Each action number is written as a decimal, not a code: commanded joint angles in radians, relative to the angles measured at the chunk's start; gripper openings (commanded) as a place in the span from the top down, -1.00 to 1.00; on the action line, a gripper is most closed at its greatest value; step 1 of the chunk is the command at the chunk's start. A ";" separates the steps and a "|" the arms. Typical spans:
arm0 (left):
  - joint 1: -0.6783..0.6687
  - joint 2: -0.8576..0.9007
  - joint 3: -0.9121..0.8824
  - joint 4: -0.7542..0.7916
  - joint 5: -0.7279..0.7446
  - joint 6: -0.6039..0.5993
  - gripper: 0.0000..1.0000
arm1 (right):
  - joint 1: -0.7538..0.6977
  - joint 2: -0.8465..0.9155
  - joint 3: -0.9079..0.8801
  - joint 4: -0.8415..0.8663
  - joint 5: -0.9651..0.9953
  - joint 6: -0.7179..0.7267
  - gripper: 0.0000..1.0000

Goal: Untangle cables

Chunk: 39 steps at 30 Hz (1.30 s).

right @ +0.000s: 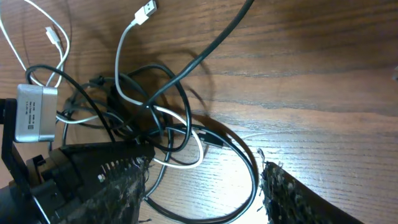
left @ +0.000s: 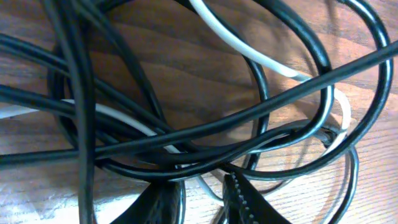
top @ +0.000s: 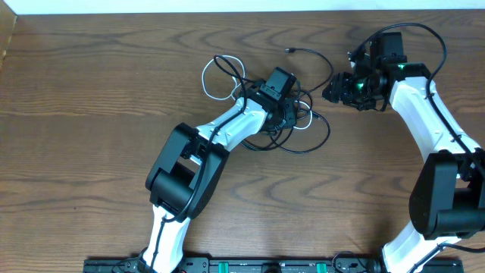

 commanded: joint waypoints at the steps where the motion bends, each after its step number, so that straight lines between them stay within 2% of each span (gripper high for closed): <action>1: -0.002 0.043 0.007 -0.008 -0.014 -0.002 0.47 | 0.003 0.004 0.002 -0.004 0.004 -0.016 -0.17; 6: -0.002 0.043 0.007 -0.008 -0.014 -0.002 0.61 | 0.004 0.004 0.002 -0.004 0.004 -0.016 -0.18; 7: -0.002 0.043 0.007 -0.008 -0.014 -0.002 0.75 | 0.004 0.004 0.002 -0.004 0.004 -0.016 -0.18; 9: -0.002 0.043 0.007 -0.009 -0.014 -0.002 0.84 | 0.004 0.004 0.002 -0.004 0.004 -0.016 -0.19; 15: 0.003 0.028 0.007 -0.029 -0.013 0.022 0.85 | 0.005 0.004 0.002 -0.004 0.004 -0.016 -0.22; 20: 0.008 -0.087 0.007 -0.101 -0.002 0.109 0.85 | 0.007 0.004 0.002 0.001 -0.016 -0.036 -0.22; 26: 0.008 -0.277 0.007 -0.180 -0.002 0.121 0.85 | 0.037 0.004 0.002 0.019 -0.015 -0.039 -0.24; 32: 0.008 -0.413 0.007 -0.174 -0.003 0.135 0.85 | 0.065 0.004 0.002 0.034 -0.016 -0.039 -0.25; 39: 0.013 -0.449 0.007 -0.175 -0.006 0.139 0.85 | 0.066 0.004 0.002 0.041 -0.199 -0.068 -0.27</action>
